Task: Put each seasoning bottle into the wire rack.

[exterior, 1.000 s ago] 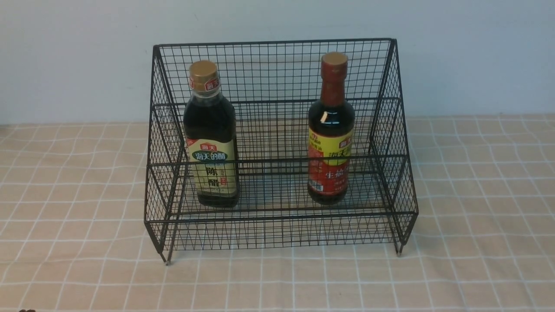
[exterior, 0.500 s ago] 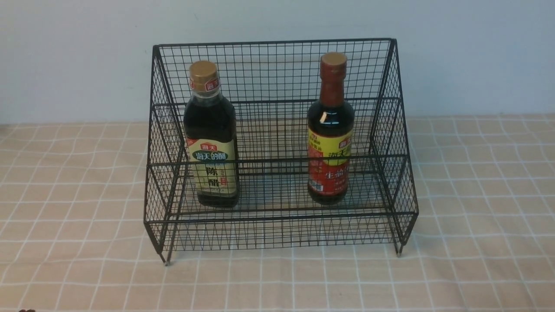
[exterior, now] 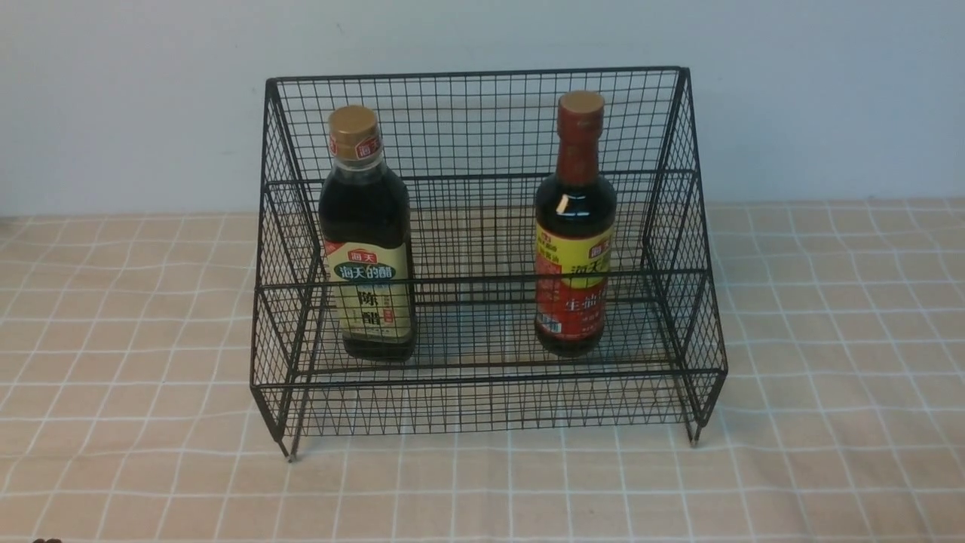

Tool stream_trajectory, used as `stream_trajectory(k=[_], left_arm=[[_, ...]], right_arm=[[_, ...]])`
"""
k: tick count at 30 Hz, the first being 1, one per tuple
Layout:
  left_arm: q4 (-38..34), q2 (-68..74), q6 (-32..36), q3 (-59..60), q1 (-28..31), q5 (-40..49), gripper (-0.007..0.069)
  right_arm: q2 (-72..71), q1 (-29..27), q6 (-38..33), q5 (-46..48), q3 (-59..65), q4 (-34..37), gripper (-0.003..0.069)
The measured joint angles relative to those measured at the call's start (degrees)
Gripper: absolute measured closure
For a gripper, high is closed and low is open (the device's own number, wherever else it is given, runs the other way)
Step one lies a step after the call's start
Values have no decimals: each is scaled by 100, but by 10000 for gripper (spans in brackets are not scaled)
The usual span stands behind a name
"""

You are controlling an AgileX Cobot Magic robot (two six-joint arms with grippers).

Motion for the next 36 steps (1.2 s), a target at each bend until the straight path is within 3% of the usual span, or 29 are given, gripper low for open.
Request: stream_trajectory(k=[11, 36], left_arm=[[0, 0, 0, 0, 0, 0, 631], [0, 0, 0, 0, 0, 0, 631]], right_arm=[[0, 0, -1097, 6, 0, -897, 672], [0, 0, -1092, 6, 0, -902, 672]])
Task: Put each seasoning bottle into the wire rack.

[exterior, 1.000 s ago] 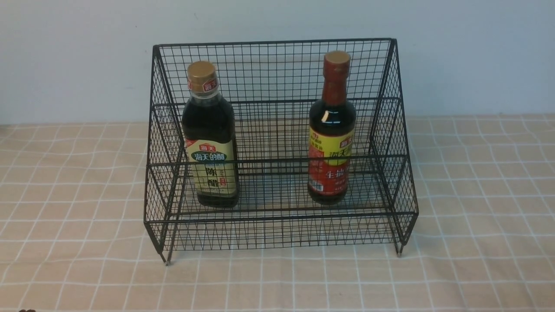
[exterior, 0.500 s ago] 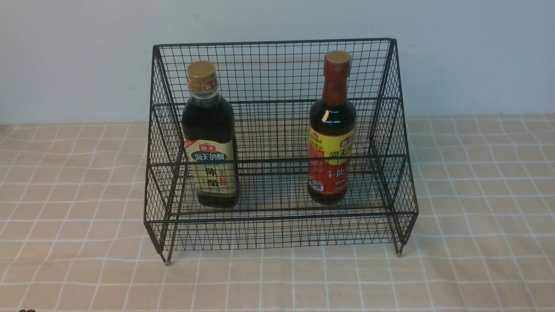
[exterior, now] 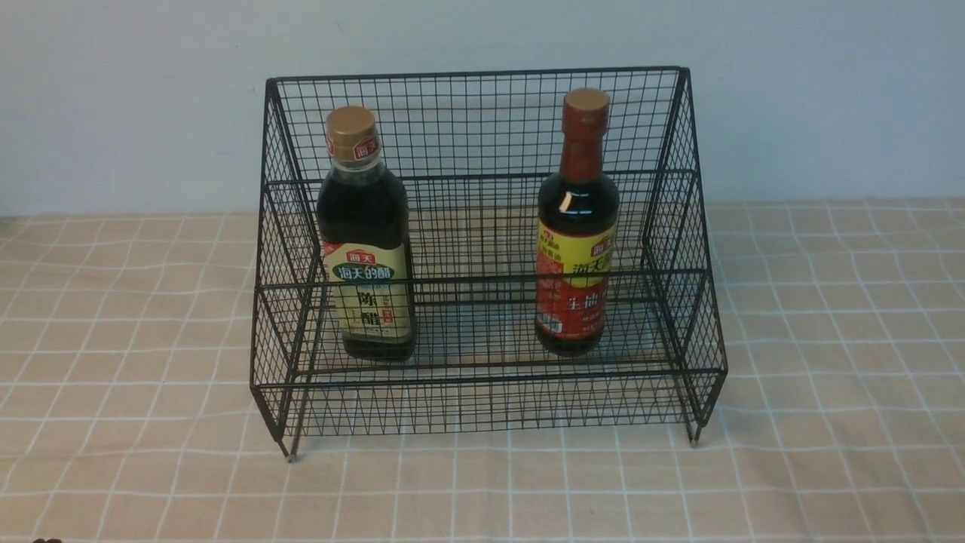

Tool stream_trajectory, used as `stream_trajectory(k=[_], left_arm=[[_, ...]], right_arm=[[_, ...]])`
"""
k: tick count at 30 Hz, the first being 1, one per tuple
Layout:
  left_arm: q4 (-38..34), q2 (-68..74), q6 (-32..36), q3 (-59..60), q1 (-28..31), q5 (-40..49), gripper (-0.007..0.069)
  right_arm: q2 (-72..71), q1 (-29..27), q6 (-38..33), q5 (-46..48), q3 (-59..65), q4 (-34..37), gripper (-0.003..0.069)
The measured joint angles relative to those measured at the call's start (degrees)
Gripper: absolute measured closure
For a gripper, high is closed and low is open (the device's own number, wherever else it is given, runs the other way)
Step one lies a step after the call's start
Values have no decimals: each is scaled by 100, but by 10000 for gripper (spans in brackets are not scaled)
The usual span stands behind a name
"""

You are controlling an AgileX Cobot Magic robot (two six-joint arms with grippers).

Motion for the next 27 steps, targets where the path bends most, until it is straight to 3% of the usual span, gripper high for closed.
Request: stream_trajectory(k=[7, 12, 27], left_arm=[[0, 0, 0, 0, 0, 0, 631], [0, 0, 0, 0, 0, 0, 631], [0, 0, 0, 0, 0, 0, 631]], right_arm=[[0, 0, 41, -5, 0, 119, 672], [0, 0, 497, -5, 0, 738, 672], [0, 0, 1311, -10, 0, 919, 672]])
